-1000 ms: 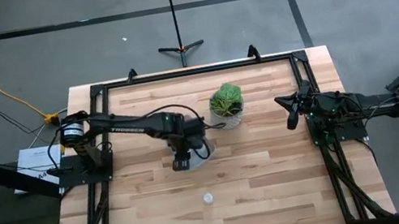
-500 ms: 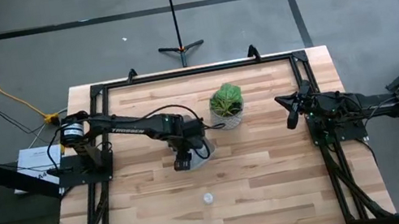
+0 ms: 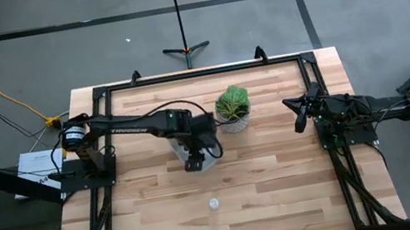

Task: Pick and place pill bottles into a basket
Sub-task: Put the white pill bottle into the white bin

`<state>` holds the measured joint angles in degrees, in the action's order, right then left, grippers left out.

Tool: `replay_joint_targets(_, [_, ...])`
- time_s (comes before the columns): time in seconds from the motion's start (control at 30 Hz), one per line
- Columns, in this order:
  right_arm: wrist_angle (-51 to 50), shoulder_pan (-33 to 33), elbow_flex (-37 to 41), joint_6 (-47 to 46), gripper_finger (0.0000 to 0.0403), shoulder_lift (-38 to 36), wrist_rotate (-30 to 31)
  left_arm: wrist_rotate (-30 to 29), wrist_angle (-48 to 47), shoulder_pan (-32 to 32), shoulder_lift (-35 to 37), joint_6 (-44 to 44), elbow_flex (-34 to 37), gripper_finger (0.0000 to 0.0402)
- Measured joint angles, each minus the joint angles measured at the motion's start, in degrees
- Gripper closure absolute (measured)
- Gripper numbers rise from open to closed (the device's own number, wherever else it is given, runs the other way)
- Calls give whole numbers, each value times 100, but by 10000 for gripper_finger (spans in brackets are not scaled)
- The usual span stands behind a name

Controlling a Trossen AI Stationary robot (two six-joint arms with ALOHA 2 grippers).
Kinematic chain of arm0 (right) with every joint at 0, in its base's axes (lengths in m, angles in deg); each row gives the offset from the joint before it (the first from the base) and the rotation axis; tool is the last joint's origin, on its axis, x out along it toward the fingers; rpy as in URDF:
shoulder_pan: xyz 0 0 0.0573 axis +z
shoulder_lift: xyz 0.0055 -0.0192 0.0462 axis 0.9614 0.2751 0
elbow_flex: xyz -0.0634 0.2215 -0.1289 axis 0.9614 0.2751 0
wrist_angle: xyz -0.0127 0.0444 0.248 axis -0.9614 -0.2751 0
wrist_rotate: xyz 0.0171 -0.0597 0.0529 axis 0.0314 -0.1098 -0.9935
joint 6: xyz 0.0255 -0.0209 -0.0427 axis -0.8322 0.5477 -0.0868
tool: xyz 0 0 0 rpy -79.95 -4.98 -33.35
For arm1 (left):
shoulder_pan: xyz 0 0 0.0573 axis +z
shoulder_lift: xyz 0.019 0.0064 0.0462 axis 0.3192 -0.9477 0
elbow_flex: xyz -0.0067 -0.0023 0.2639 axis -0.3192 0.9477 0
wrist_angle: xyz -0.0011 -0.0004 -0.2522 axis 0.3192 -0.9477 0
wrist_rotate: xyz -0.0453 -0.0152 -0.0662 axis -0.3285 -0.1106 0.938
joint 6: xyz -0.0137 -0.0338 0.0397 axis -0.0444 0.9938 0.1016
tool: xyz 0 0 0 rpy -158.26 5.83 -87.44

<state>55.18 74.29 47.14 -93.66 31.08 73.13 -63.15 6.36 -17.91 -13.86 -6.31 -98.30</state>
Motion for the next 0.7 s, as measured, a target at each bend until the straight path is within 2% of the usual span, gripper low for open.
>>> replay_joint_targets(0.1, [0, 0, 0, -2, 396, 0, -12, 342, 19, -216, 0, -91, -189, 152])
replay_joint_targets(0.2, [0, 0, 0, -4, 396, 0, -16, 431, 34, -531, 0, -225, -236, 153])
replay_joint_targets(0.37, [0, 0, 0, -7, 396, 0, -18, 424, 381, -1203, 0, -488, -239, 152])
replay_joint_targets(0.47, [0, 0, 0, -9, 396, 0, -20, 218, 726, -1565, -47, -512, -241, 152])
replay_joint_targets(0.7, [0, 0, 0, -27, 396, 9, -145, 192, 881, -1930, -351, -424, -236, 151])
